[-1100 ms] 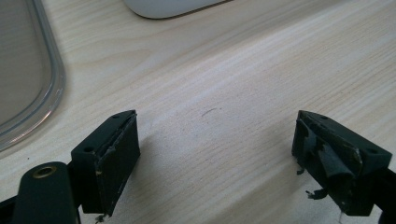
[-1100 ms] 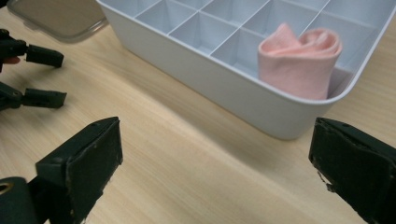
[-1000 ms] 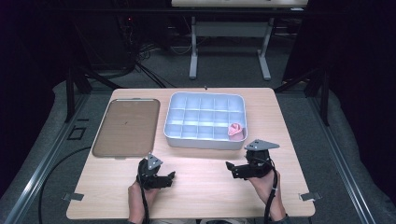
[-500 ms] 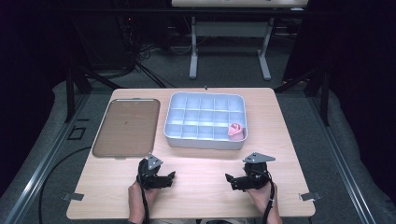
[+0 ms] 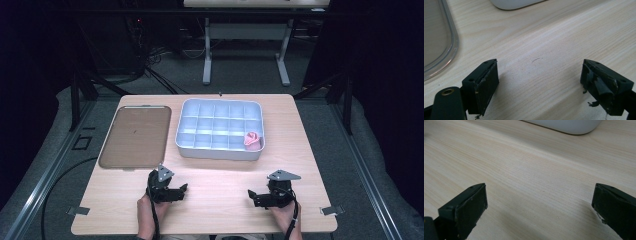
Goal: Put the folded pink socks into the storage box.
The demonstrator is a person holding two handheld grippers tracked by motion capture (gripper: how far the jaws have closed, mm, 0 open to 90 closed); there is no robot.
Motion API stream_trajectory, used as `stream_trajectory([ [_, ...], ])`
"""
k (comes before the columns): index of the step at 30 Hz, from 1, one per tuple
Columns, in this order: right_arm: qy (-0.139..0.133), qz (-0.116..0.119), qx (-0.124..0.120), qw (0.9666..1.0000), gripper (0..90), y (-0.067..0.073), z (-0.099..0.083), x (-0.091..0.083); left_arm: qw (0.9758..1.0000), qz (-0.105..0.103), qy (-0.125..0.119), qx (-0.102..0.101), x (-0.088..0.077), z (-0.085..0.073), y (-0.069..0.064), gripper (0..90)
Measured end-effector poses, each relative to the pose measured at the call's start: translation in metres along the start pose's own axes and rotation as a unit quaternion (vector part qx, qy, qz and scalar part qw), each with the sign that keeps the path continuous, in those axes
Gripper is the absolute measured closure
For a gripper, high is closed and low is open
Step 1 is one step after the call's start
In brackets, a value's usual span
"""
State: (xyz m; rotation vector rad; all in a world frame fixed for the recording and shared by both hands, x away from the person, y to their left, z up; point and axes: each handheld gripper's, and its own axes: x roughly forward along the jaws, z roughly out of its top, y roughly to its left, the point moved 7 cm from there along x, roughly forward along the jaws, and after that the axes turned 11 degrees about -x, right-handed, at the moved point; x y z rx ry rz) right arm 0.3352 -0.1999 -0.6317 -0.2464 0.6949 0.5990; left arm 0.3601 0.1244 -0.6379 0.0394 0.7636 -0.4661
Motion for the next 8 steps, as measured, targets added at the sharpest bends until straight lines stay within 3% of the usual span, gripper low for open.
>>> stream_trajectory([
  [8, -0.005, 0.000, 0.014, 0.9999, 0.0, -0.0024, -0.0024, -0.0009, 1.0000, 0.001, -0.001, -0.001, -0.0001, -0.0001, -0.0002, 14.6],
])
